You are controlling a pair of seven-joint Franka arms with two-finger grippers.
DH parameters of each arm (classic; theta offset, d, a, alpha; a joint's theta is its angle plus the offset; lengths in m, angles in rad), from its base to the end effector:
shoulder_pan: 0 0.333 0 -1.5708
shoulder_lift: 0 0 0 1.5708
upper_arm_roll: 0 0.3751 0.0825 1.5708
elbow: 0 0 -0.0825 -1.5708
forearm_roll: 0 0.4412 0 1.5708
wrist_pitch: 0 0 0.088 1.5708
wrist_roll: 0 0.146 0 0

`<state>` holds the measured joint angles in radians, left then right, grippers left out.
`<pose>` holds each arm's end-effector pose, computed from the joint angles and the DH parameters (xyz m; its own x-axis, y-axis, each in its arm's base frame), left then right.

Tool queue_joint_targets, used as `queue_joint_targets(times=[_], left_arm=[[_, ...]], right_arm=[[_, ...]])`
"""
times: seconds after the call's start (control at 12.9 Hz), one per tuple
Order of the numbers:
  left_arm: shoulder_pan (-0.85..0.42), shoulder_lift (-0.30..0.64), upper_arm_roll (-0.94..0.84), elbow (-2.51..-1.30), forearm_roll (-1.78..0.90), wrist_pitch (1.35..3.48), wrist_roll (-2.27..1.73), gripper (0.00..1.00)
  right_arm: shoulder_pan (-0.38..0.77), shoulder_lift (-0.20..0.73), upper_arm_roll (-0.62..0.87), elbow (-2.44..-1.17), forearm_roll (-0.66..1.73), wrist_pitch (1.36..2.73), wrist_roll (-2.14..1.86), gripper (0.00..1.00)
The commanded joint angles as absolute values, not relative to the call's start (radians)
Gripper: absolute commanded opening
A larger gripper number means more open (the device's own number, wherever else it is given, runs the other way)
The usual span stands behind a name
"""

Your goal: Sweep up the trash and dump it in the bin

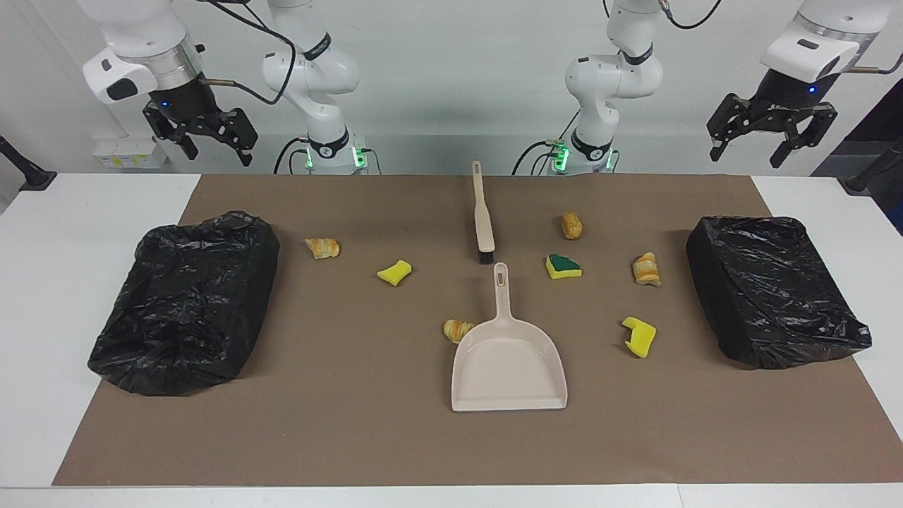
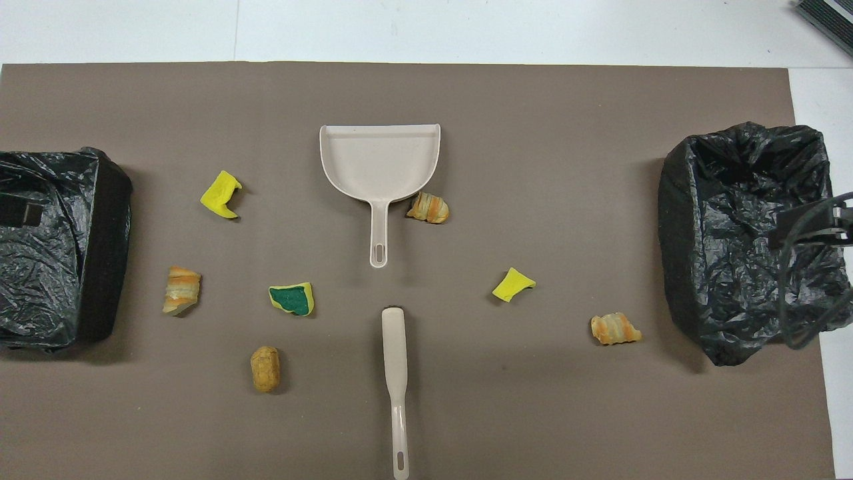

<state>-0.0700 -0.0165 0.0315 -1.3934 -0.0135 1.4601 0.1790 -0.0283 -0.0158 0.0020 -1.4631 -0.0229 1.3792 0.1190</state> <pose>0.5927 -0.0247 0.7372 0.9725 -0.2171 0.0842 -0.2177 -0.9760 -0.0013 0.5818 -0.0190 0.6940 0.9867 -0.1490 -0.0648 -0.1473 -0.9886 0.0307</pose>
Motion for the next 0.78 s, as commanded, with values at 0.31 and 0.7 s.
queue_joint_targets(times=[0.31, 0.7], left_arm=[[-0.049, -0.028, 0.026, -1.394, -0.002, 1.439, 0.178, 1.00], [-0.046, -0.035, 0.026, -1.407, -0.003, 1.436, 0.178, 1.00]], right_arm=[[-0.034, -0.020, 0.003, -1.451, -0.008, 1.370, 0.095, 1.00], [-0.031, -0.020, 0.005, -1.453, -0.008, 1.370, 0.095, 1.00]])
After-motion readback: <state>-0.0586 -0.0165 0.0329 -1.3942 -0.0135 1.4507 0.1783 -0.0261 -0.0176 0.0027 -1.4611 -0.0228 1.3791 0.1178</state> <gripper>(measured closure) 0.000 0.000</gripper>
